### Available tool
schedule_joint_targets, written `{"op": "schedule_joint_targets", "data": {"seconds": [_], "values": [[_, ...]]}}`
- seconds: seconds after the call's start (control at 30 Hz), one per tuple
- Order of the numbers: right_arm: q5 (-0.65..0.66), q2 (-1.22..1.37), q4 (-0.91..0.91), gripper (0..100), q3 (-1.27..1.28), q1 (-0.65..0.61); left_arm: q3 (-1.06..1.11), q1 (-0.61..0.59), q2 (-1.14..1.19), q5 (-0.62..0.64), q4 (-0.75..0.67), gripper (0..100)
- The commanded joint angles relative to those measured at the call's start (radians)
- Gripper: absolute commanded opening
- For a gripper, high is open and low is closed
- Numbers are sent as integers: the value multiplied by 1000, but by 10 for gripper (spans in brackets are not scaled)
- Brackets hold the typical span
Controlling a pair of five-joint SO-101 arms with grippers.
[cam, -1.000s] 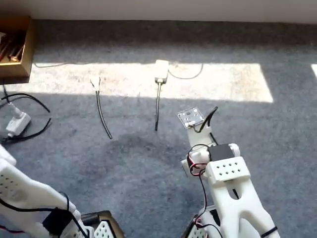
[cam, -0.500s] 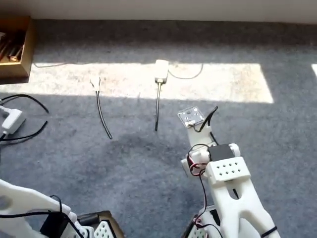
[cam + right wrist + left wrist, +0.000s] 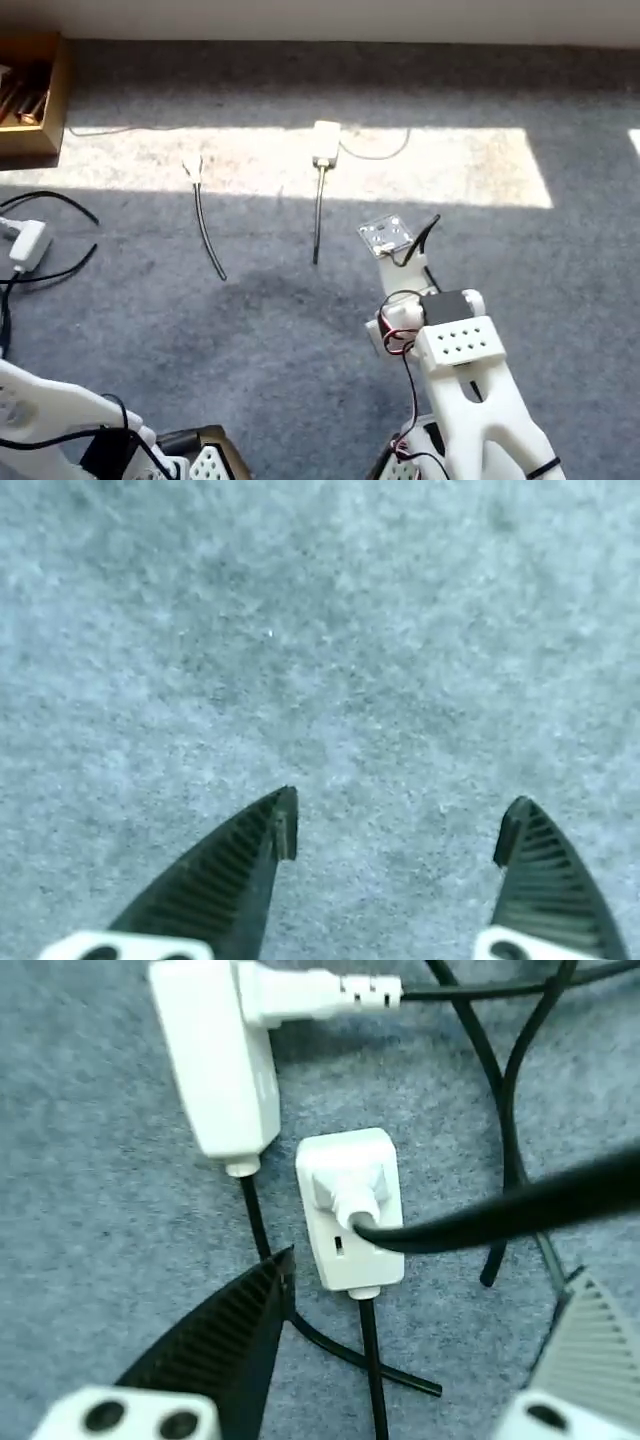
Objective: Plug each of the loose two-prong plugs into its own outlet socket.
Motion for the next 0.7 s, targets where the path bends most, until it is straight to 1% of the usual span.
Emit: {"op": "schedule_joint_targets", "data": {"seconds": [0.0, 0.17, 0.3, 0.43, 0.53, 0.6, 0.67], "values": [[-9, -13, -12, 311, -2, -10, -19, 65, -205, 101, 12, 373], [-9, -21, -12, 311, -2, -10, -16, 177, -384, 330, 20, 330], [-9, -21, -12, 311, -2, -5, -19, 326, -481, 473, 14, 323], [-11, -18, -19, 311, -2, -4, -65, 561, -526, 617, 14, 323], [-17, -13, -50, 311, 1, 2, -96, 771, -484, 692, 6, 323], [-21, -21, -73, 311, 13, 35, -108, 900, -426, 746, -38, 323], [-68, -22, -139, 311, 44, 93, -110, 1009, -349, 792, -115, 323]]}}
